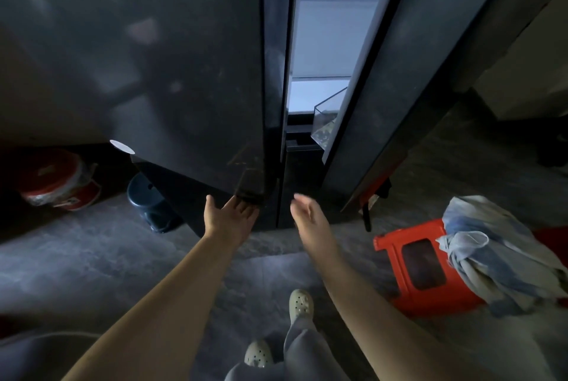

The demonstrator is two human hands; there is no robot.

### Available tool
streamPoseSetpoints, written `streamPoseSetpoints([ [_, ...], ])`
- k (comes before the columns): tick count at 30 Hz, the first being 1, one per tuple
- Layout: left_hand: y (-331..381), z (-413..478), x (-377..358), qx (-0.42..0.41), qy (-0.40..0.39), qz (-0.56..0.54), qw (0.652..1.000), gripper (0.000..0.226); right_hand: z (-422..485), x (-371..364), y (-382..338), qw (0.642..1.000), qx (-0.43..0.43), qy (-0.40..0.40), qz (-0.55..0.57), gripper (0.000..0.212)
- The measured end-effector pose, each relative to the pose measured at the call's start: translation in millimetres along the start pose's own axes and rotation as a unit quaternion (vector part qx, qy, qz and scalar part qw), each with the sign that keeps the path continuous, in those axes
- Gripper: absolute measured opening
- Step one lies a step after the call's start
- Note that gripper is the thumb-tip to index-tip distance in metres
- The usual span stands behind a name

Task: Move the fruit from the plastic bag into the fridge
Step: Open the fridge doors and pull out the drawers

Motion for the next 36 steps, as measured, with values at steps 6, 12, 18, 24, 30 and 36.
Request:
streamPoseSetpoints([
  [6,-1,-15,5,-0.002,-0.023,0.002,1.0,0.081,22,-21,-76,0.982,0.183,-0.037,-0.023,0.066],
  [12,2,-30,26,-0.013,-0.018,0.033,0.999,0.08,24,-36,-87,0.973,0.216,-0.055,-0.065,0.07],
  [18,7,-49,51,-0.024,-0.013,0.041,0.999,0.078,11,-38,-87,0.983,0.174,-0.05,-0.039,0.077],
  [24,13,-77,81,-0.041,-0.002,0.037,0.998,0.077,-21,-60,-104,0.965,0.22,-0.131,-0.047,0.045],
  [30,22,-106,119,-0.072,0.026,-0.001,0.997,0.075,-52,-79,-93,0.952,0.249,-0.149,-0.101,0.043],
  [36,23,-145,157,-0.098,0.066,-0.042,0.992,0.072,-79,-112,-84,0.937,0.27,-0.191,-0.117,0.033],
])
Point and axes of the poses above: each hand's wrist, its own z-axis towards the middle knuckle, its own x-axis out of the back of the hand, y = z × x, the point moved 6 cm from there along z, towards the middle knuckle, and after that the axes turned 3 degrees about z, right-handed, at the moved point
